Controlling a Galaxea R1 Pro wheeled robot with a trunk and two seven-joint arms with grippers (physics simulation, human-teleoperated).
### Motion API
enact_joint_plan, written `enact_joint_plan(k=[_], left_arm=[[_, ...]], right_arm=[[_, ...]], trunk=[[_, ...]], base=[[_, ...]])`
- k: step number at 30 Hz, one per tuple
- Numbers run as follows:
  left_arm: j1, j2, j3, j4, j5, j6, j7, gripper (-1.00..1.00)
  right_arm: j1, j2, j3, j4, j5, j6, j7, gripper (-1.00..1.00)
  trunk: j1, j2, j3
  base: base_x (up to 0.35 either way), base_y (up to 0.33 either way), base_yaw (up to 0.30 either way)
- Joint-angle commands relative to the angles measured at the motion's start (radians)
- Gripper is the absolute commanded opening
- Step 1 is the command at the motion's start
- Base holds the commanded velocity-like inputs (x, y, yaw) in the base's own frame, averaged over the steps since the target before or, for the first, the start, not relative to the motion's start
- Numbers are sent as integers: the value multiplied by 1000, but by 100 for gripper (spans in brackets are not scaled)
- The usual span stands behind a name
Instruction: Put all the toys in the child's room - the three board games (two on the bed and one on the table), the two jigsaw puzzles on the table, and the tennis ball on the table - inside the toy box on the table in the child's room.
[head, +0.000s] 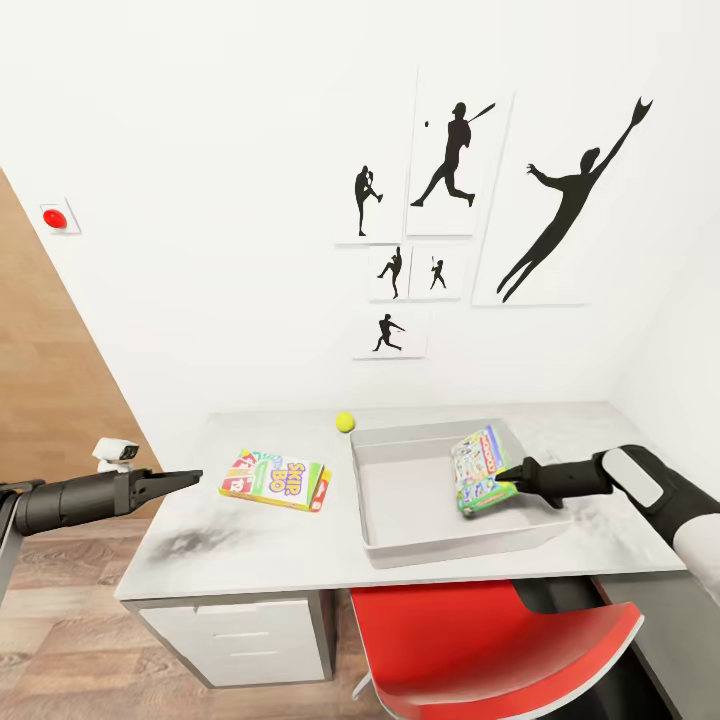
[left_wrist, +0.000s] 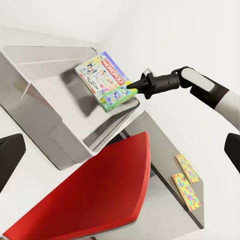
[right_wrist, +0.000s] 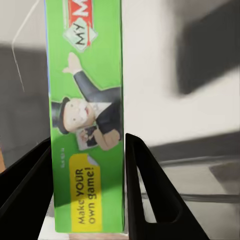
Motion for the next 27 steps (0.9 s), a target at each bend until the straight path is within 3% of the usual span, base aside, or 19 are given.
enact_joint_plan(k=[1, 8, 27], left_arm=[[-1, 0, 0, 0, -1, 11, -4, 100], [-1, 0, 0, 0, -2, 10, -4, 100], [-1, 1, 5, 2, 1, 10, -4, 100]], right_arm=[[-3, 2, 6, 5, 7, 0, 10, -100], [-27, 27, 33, 52, 9, 0, 8, -100], [-29, 24, 49, 56, 12, 0, 8, -100]], trunk=[[1, -2, -2], [1, -2, -2], [1, -2, -14]], base=[[0, 0, 0], [0, 0, 0], [0, 0, 0]])
